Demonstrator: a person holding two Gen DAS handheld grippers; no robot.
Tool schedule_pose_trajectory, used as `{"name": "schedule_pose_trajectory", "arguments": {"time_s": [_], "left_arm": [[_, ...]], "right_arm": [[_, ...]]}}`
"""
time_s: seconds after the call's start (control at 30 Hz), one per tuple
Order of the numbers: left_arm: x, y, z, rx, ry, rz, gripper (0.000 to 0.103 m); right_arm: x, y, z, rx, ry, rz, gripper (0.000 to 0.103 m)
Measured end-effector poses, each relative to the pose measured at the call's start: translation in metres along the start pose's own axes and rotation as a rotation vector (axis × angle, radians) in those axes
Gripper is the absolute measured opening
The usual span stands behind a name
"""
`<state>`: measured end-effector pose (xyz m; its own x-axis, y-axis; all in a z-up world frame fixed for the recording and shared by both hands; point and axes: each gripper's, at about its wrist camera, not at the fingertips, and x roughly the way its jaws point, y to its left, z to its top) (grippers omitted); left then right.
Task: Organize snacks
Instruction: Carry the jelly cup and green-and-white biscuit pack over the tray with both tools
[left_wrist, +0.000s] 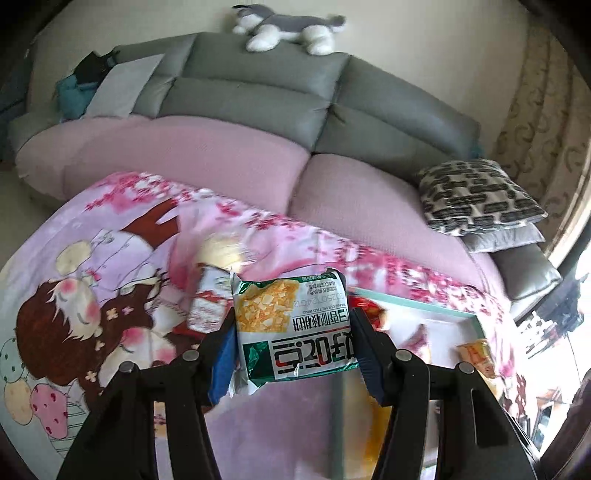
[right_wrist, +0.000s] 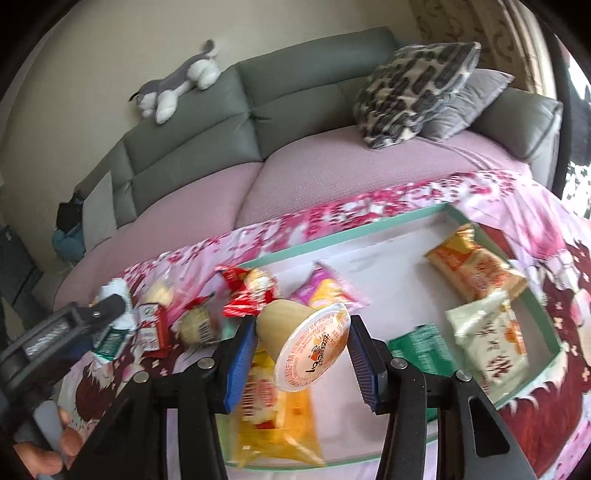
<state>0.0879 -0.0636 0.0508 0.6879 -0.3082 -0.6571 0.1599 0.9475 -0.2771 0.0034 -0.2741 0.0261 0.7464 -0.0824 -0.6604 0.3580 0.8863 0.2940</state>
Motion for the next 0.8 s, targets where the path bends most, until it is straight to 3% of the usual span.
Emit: {"name": "schedule_pose_trajectory", "arguments": {"time_s": [0.53,0.8], "left_arm": [[0.011,-0.119,-0.035,0.24,0.041,-0.203,0.059],[0.025,-0.153,-0.055,0.335,0.096,-0.224,0.059]], "right_arm": [[-0.026,-0.091,0.011,0.14,-0.045,-0.131,0.052],[-0.031,-0.119,0.012,0.185,-0.053,-0.171,0.052]]}}
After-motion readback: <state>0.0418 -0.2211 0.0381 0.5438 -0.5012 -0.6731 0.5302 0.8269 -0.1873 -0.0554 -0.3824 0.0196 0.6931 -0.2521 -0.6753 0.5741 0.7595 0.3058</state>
